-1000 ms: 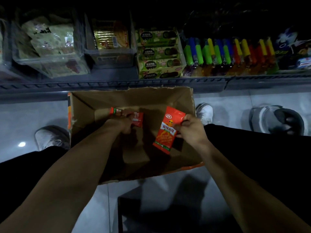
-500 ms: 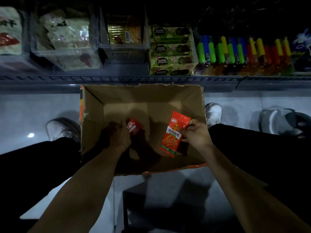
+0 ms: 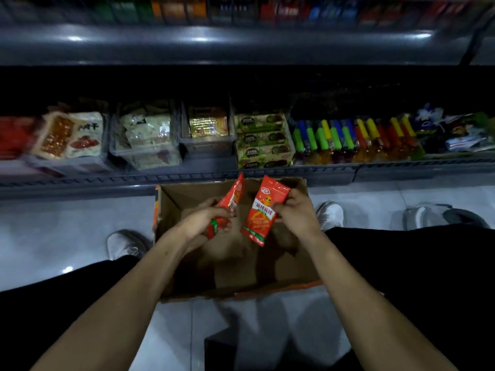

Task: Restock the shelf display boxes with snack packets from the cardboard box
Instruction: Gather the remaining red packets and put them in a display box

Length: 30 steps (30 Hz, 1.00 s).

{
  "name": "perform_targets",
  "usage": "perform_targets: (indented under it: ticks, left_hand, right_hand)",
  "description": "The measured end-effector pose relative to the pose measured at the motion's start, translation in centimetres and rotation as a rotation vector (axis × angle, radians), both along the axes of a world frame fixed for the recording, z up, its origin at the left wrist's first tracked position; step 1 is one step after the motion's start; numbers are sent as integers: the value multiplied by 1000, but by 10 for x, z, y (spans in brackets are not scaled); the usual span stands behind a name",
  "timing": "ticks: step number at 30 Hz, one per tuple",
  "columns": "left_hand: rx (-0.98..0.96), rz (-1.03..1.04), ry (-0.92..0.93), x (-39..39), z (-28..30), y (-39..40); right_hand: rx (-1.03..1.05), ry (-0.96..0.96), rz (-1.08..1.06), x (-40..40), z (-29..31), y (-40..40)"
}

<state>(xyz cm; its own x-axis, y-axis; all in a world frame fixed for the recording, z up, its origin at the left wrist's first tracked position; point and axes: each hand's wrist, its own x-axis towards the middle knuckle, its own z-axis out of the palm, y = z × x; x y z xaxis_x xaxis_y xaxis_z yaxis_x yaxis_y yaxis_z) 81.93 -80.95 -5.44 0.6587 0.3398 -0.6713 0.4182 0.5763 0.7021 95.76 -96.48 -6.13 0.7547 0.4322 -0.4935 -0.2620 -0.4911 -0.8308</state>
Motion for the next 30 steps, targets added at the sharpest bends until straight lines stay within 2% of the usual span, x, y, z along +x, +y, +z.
perform_targets:
  ticks: [3,6,12,20,24,30]
  left_hand:
    - [76,-2,-27,-8,34,2]
    - [293,-5,9,-18,59,8]
    - [381,69,-26,-26,80,-3]
    - [478,4,-135,5,113,-29]
    - [556,32,-225,30,138,-28]
    - [629,-29,-417,74,184,-23]
  right_hand:
    - [87,-16,9,-1,26,9]
    - [179,-6,53,-7,50,10]
    - [303,30,187,-19,83,8]
    - [407,114,253,-10,138,8]
    - [396,-112,355,9,174,4]
    - [447,-345,277,56,214,4]
